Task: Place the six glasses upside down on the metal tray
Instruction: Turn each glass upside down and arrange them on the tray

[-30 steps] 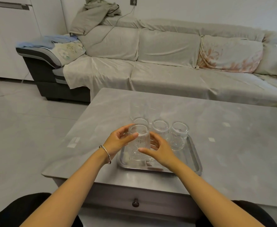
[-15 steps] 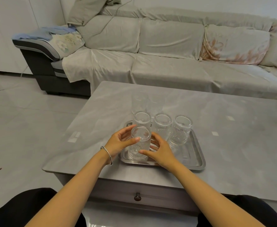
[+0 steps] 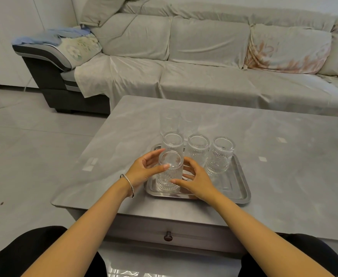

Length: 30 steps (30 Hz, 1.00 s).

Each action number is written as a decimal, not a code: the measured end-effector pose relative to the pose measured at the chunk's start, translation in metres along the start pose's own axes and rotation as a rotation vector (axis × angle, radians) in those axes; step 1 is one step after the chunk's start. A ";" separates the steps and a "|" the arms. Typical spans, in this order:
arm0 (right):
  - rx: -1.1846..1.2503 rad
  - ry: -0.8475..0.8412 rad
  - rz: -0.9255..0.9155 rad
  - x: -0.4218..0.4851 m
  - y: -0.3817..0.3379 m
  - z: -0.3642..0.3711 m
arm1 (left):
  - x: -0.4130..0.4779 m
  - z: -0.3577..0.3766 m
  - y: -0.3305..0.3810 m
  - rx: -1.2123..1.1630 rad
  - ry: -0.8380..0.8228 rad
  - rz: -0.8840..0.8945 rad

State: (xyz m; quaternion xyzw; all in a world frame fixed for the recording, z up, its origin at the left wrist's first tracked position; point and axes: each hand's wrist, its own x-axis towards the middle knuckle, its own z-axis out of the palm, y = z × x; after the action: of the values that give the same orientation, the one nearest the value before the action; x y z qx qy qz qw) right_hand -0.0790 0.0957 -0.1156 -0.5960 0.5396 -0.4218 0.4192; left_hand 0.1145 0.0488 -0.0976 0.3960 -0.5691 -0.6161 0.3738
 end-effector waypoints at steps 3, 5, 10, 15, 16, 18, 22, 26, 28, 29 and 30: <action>-0.023 -0.001 -0.026 -0.003 -0.008 -0.009 | 0.000 -0.005 0.006 -0.027 0.049 0.005; -0.041 0.006 -0.072 -0.004 -0.018 -0.017 | 0.001 -0.011 0.013 -0.034 0.099 0.007; 0.007 0.063 -0.145 0.008 -0.050 -0.046 | 0.021 -0.027 0.039 -0.003 0.223 0.031; -0.028 0.123 -0.168 0.047 -0.067 -0.078 | 0.057 -0.027 0.058 0.192 0.300 0.064; -0.042 0.140 -0.171 0.057 -0.068 -0.084 | 0.065 -0.025 0.060 0.225 0.305 0.068; -0.084 0.175 -0.164 0.078 -0.069 -0.097 | 0.081 -0.022 0.064 0.260 0.301 0.077; -0.180 0.185 -0.098 0.118 -0.060 -0.113 | 0.116 -0.016 0.064 0.321 0.292 0.057; -0.264 0.158 -0.046 0.154 -0.047 -0.117 | 0.150 -0.013 0.057 0.343 0.292 0.001; -0.301 0.146 -0.023 0.168 -0.038 -0.115 | 0.163 -0.013 0.052 0.345 0.279 -0.026; -0.313 0.137 -0.006 0.174 -0.035 -0.114 | 0.169 -0.013 0.049 0.348 0.275 -0.037; -0.315 0.128 0.013 0.180 -0.031 -0.112 | 0.174 -0.013 0.045 0.351 0.276 -0.046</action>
State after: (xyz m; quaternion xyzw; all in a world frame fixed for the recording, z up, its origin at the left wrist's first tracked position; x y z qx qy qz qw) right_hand -0.1658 -0.0864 -0.0441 -0.6228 0.6284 -0.3663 0.2882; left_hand 0.0556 -0.1184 -0.0637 0.5484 -0.6018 -0.4561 0.3592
